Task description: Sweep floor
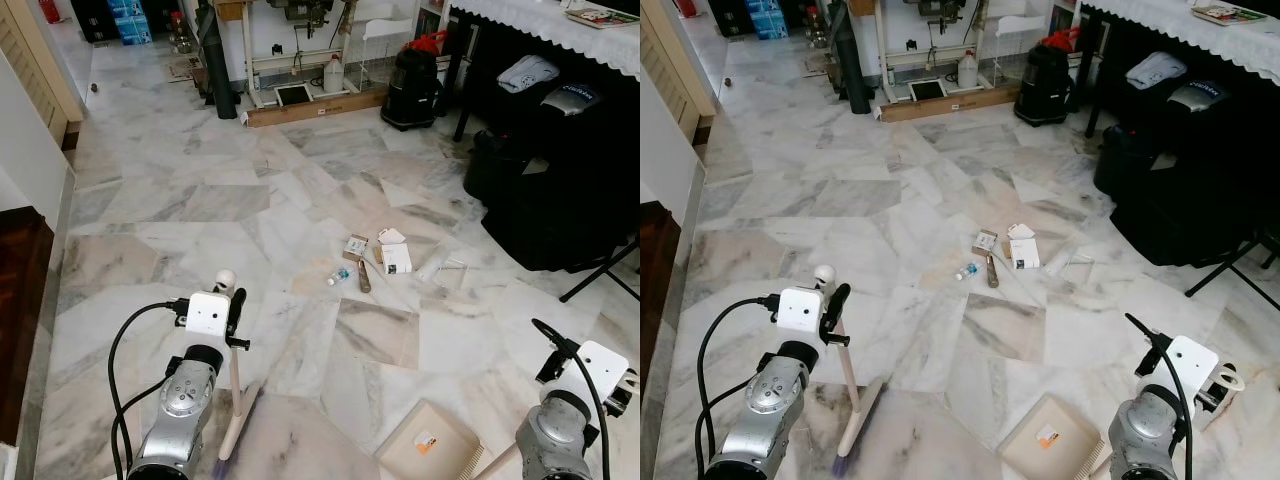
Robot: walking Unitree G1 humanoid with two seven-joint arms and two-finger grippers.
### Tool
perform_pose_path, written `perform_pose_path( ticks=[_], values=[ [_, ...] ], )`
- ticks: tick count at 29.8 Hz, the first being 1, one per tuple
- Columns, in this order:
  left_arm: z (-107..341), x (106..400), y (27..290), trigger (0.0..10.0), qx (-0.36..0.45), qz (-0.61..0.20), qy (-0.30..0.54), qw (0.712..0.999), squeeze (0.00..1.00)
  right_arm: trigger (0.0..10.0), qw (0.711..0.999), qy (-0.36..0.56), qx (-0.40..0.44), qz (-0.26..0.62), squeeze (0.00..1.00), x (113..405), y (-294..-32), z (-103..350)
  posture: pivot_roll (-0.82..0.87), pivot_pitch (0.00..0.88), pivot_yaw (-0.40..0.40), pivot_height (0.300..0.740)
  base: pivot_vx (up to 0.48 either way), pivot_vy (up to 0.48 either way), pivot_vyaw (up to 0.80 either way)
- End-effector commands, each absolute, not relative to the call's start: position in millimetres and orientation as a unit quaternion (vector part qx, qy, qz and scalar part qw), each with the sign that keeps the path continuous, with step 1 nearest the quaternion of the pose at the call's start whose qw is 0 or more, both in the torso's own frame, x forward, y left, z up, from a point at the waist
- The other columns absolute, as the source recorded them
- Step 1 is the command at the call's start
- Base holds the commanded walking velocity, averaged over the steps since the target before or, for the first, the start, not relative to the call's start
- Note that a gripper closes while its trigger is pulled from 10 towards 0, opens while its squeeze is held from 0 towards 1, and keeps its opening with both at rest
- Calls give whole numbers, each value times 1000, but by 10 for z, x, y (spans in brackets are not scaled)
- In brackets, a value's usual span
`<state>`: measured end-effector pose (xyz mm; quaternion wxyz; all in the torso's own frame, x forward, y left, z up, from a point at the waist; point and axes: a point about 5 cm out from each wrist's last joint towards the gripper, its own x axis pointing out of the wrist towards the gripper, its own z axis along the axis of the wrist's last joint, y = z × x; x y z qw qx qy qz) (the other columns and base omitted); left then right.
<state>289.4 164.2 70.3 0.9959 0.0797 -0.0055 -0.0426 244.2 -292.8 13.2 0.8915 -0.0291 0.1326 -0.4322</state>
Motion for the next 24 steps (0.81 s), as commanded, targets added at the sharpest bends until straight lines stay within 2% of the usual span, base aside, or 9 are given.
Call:
perform_pose_path(
  ticks=[1, 2, 4, 9, 10, 11, 12, 14, 24],
  values=[
    [806, 2922, 1689, 10000, 87, -35, -30, 995, 0, 8353, 890, 139, -23, -433, 0, 2446, -2916, 114, -24, 0, 0, 740, 0, 0, 0],
    [808, 2924, 1692, 10000, 87, -34, -30, 995, 0, 8353, 890, 140, -22, -434, 0, 2443, -2914, 109, -24, 0, 0, 740, 0, 0, 0],
    [806, 2920, 1688, 10000, 88, -35, -30, 995, 0, 10000, 888, 148, -23, -436, 0, 2416, -2922, 83, -23, 0, 1, 740, 0, 0, 0],
    [803, 2911, 1682, 10000, 87, -37, -30, 995, 0, 10000, 886, 153, -23, -438, 0, 2390, -2935, 63, -23, 0, 2, 740, 0, 0, 0],
    [802, 2911, 1681, 10000, 87, -37, -30, 995, 0, 4784, 886, 153, -23, -438, 0, 2388, -2936, 61, -23, 0, 2, 740, 0, 0, 0],
    [802, 2911, 1680, 10000, 87, -37, -30, 995, 0, 2745, 885, 154, -24, -438, 0, 2386, -2938, 59, -23, 0, 2, 740, 0, 0, 0],
    [802, 2911, 1680, 10000, 87, -37, -30, 995, 0, 2745, 885, 154, -24, -438, 0, 2386, -2938, 59, -23, 0, 2, 740, 0, 0, 0],
    [799, 2910, 1678, 10000, 88, -38, -29, 995, 0, 0, 885, 156, -25, -438, 0, 2383, -2940, 54, -23, 0, 2, 740, 0, 0, 0],
    [798, 2906, 1671, 10000, 87, -38, -29, 995, 0, 0, 887, 156, -23, -434, 0, 2391, -2936, 55, -23, 0, 3, 740, 0, 0, 0]
  ],
)
